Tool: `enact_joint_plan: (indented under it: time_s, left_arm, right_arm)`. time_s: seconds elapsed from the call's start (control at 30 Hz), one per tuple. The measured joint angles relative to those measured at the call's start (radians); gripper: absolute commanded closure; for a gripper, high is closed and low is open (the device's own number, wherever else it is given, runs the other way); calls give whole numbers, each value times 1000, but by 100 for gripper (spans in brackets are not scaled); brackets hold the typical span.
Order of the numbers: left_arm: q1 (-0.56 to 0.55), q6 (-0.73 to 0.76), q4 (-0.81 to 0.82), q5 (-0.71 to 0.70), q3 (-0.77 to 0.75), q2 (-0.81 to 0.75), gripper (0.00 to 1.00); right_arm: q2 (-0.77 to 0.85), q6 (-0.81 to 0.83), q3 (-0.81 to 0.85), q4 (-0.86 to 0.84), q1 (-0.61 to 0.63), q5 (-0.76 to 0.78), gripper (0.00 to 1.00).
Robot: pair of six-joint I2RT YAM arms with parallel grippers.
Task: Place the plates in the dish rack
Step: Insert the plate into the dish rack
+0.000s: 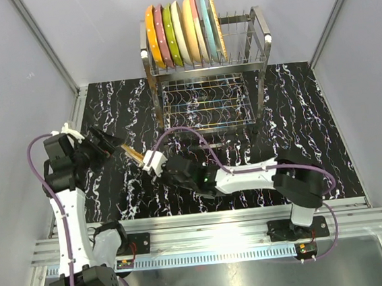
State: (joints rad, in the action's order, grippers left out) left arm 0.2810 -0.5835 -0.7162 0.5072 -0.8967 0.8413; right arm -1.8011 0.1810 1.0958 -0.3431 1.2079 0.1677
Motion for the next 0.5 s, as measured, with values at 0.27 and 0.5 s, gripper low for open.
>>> enact_joint_plan:
  time_s: [0.27,0.5]
  left_arm:
    - [0,14,35,-18,-69,66,1]
    - [0,24,97,-42,-35,46,1]
  right_arm:
    - [199,-84,-187,24,-2,29,100]
    - [465,-138,-251,188,-29,60,100]
